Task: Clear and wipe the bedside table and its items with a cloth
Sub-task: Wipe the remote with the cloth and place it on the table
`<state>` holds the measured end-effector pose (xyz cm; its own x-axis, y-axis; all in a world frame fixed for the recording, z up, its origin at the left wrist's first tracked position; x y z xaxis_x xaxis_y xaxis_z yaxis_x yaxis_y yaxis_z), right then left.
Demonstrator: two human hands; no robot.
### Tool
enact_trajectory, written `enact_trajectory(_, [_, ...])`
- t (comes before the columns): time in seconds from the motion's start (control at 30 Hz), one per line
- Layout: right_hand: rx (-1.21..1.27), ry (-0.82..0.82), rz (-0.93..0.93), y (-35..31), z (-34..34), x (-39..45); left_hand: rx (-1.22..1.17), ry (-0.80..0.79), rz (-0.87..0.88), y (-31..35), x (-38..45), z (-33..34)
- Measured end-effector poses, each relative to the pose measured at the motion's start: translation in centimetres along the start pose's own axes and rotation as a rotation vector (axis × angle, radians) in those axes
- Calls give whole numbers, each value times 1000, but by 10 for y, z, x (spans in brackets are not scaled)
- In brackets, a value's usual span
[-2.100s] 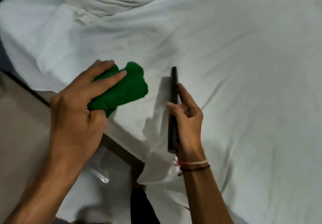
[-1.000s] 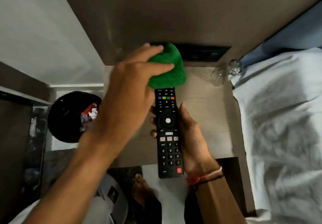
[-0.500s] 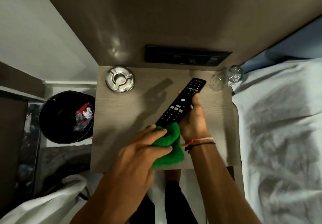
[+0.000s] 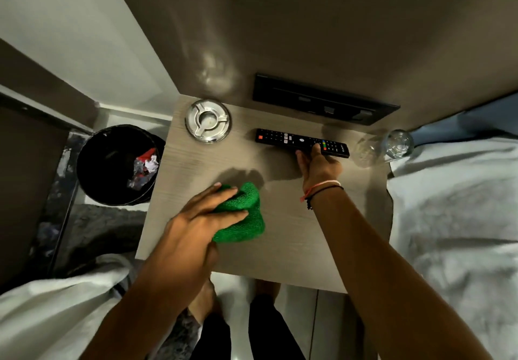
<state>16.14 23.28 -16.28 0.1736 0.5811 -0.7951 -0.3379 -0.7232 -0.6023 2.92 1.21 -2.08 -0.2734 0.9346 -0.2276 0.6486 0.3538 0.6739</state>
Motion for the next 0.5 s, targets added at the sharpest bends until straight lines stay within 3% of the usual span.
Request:
enact_trajectory(0.17, [-90, -27, 123, -9, -11, -6, -22, 70, -40, 5, -10, 3])
enact_trajectory(0.23, [-127, -18, 81, -8, -17, -14, -50, 79, -62, 7, -14, 7])
enact_trajectory(0.3, [-351, -96, 5, 0, -22, -36, -80, 118, -95, 11, -26, 10])
enact_trajectory(0.37, [-616, -366, 53, 11, -22, -79, -100, 160, -135, 17, -42, 11])
enact_trajectory(0.43, [-814, -738, 138, 24, -18, -136, -117, 226, -153, 26, -59, 4])
enact_trajectory(0.5, [-900, -1004, 43, 36, -10, -195, -99, 295, -193, 25, -83, -7])
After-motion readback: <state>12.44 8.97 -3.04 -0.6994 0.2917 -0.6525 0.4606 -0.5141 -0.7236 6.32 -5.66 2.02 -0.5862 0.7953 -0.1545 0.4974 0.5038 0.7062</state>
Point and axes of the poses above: each hand's wrist, its own x-axis towards the middle knuckle, its own z-axis out of the palm, y = z × x, the point moved 3 cm from there along x, towards the middle knuckle, and after that the axes turned 2 degrees about x, right-handed, at the moved point
